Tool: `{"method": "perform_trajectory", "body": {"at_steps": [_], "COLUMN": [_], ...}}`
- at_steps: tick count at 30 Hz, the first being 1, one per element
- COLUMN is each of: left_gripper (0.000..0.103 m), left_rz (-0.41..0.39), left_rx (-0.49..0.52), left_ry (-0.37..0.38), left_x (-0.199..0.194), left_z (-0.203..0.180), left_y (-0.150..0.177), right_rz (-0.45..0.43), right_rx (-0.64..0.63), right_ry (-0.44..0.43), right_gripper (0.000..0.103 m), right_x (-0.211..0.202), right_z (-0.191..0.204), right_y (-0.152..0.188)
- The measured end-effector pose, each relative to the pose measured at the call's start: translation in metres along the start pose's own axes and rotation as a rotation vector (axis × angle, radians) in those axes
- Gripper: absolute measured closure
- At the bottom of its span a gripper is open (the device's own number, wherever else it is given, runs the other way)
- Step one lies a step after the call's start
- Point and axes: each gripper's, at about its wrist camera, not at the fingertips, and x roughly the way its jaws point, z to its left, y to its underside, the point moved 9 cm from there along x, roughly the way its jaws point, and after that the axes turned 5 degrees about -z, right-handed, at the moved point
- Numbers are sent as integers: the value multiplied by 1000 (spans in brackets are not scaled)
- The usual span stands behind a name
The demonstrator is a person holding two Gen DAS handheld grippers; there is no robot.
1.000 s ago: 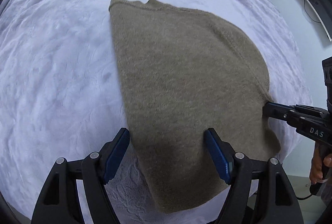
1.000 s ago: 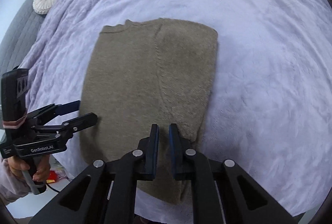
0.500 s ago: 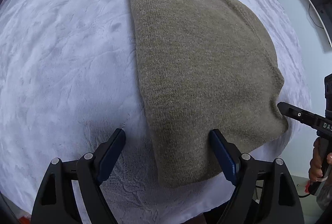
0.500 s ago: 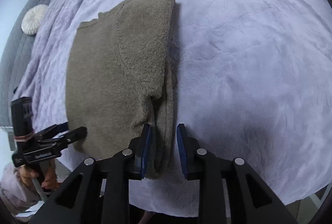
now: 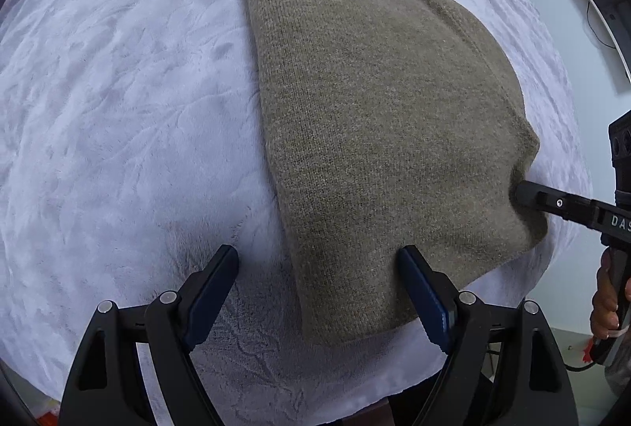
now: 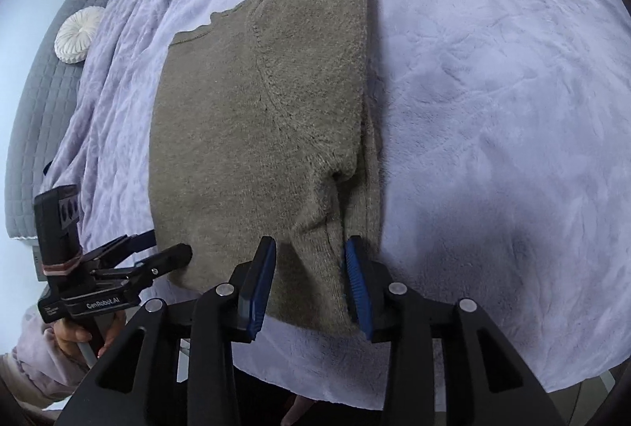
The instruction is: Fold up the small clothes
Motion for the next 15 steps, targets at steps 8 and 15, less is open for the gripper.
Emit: {"method": "perform_trajectory", "body": {"at_steps": [8,15], "left_gripper": [19,19], "left_rz": [12,38], "left_rx": [-8,-36], "left_ry": [1,-37], "left_x": [2,-7], "left_z": [4,10], "left_y": [12,11], "right_rz": [-16,-40], "right_rx": [232,203], "right_ry": [-7,75], "right_gripper": [97,95], "right_x": [11,1], "right_z": [-48,-43], "right_y": [19,27]}}
